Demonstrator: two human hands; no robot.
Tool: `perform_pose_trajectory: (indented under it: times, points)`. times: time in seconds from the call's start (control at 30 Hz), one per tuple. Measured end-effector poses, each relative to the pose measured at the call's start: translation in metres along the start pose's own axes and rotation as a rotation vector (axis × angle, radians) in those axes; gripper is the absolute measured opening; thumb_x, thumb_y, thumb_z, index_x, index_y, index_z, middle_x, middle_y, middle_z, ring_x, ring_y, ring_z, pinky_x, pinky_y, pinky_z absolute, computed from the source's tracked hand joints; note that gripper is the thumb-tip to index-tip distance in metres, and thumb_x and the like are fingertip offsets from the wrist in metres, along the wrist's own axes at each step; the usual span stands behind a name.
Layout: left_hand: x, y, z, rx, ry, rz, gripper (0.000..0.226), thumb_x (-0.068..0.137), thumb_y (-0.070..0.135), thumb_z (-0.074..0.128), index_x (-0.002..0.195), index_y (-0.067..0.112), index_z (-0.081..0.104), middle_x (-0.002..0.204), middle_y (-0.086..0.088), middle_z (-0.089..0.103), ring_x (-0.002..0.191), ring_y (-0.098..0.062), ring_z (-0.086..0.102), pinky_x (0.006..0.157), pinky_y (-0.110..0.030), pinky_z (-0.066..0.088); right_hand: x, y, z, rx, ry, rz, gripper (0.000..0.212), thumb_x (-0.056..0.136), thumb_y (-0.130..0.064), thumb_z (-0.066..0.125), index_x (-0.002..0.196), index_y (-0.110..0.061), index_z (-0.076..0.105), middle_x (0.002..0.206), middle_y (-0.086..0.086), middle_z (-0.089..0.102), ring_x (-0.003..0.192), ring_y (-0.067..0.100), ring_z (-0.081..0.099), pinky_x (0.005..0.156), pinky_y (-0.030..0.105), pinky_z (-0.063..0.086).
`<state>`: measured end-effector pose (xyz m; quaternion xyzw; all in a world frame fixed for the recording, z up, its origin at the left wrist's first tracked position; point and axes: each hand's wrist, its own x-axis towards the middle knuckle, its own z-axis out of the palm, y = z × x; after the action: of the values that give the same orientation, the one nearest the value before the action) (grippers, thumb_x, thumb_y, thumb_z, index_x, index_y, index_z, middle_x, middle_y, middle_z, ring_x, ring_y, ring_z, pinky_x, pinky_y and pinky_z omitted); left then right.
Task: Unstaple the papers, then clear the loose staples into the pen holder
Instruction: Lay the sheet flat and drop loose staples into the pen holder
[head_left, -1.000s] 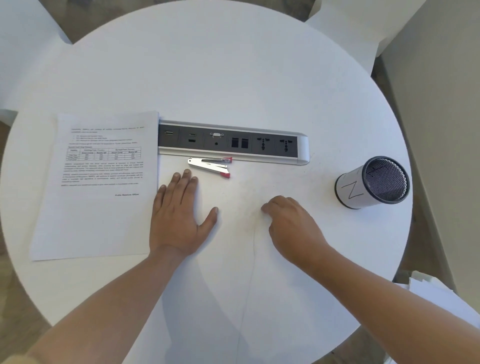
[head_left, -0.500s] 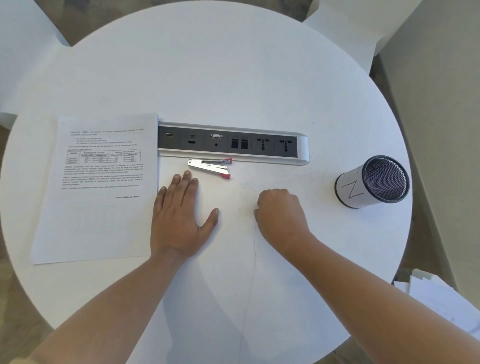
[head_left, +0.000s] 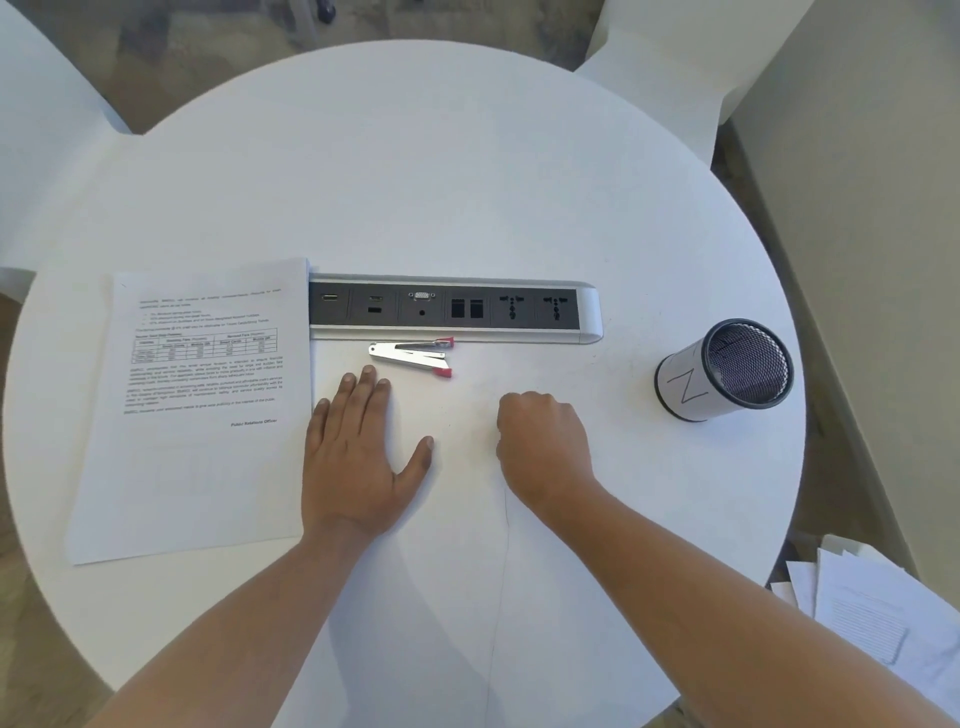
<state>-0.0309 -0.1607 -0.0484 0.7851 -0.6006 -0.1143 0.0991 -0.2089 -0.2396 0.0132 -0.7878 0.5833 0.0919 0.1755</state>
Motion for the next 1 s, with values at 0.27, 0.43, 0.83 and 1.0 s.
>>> perform_pose_trajectory:
  times: [0.27,0.43,0.83,1.0]
  points:
    - [0.0,-0.002,0.002,-0.001,0.013,0.008,0.08,0.088,0.063,0.042,0.15,0.012,0.039,0.163,-0.002,0.03,0.152,-0.023,0.026,0.124,-0.045,0.019,-0.002,0.057,-0.057,1.027,0.112,0.508,0.015,0.067,-0.003,0.076,0.066,-0.017,0.071,0.061,-0.002,0.067,0.058,0.015,0.058,0.059,0.024,0.046]
    - [0.0,-0.005,0.003,0.008,-0.005,0.005,0.081,0.088,0.064,0.039,0.151,0.013,0.037,0.164,-0.001,0.028,0.152,-0.022,0.025,0.124,-0.044,0.018,-0.019,0.108,-0.121,0.969,0.379,0.515,0.016,0.07,-0.001,0.074,0.07,-0.016,0.071,0.061,0.004,0.067,0.051,0.012,0.059,0.057,0.025,0.05]
    - [0.0,-0.002,0.002,0.016,0.004,0.011,0.082,0.086,0.065,0.036,0.149,0.012,0.039,0.162,-0.004,0.034,0.15,-0.023,0.028,0.124,-0.043,0.017,-0.011,0.18,-0.128,0.48,0.306,0.433,0.025,0.073,0.004,0.07,0.072,-0.021,0.068,0.07,-0.004,0.072,0.07,0.01,0.068,0.056,0.021,0.047]
    - [0.001,-0.001,0.001,0.013,0.009,0.015,0.082,0.087,0.064,0.036,0.148,0.011,0.04,0.161,-0.004,0.034,0.15,-0.024,0.029,0.124,-0.043,0.017,-0.009,0.182,-0.124,0.33,0.355,0.35,0.019,0.08,-0.004,0.066,0.084,-0.021,0.073,0.082,0.0,0.074,0.075,0.015,0.066,0.066,0.023,0.05]
